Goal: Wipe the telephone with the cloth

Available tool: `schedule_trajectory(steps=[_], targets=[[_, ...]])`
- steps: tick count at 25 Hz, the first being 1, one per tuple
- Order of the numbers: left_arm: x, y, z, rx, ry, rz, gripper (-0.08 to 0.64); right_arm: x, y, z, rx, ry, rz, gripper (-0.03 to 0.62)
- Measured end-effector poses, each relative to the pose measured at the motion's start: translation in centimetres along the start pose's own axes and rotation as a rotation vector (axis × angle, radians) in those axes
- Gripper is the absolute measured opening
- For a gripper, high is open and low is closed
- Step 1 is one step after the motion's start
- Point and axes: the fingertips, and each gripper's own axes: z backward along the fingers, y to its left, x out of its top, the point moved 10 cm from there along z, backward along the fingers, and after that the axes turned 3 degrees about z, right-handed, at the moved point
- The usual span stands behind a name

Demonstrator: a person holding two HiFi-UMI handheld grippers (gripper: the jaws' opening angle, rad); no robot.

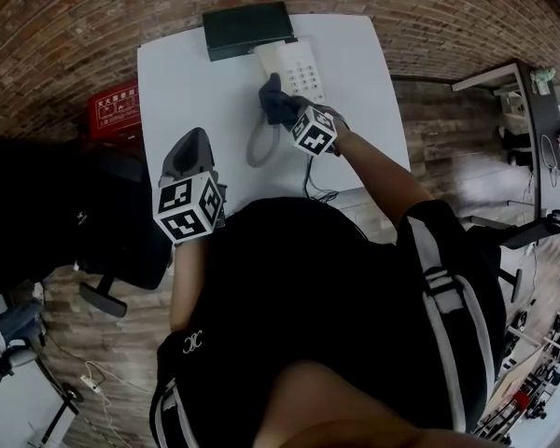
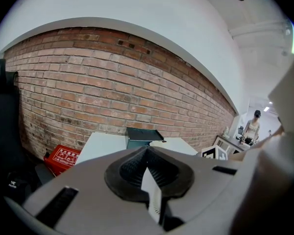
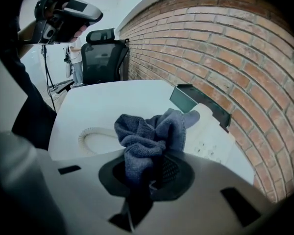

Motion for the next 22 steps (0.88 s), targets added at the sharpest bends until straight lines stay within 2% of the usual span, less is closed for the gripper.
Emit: schedule_trajectory(steps=[7,15,17,22], targets=[[0.1,0.2,0.2,0.045,-0.007,0.009,-0.003,2.3,-3.8,-0.4,-0.035,-0.048,0.002,0.03],[0.1,0.0,0.2,0.095,-0.018,0.024,-0.003,4.7,-9.0,-1.1,-0.126,-0.09,-0.044,0.031],[-0.1,-0.3,0.1,0.1,-0.017,0.029,-0.003,5.1,-10.5,-1.5,-0.132,-0.097,-0.074,0.031],[-0.3,-0.6,0.1,0.132,-0.019,0.03,-0.003,5.5,-14.0,-2.8,-0.159,-0.123,-0.219,0.031]])
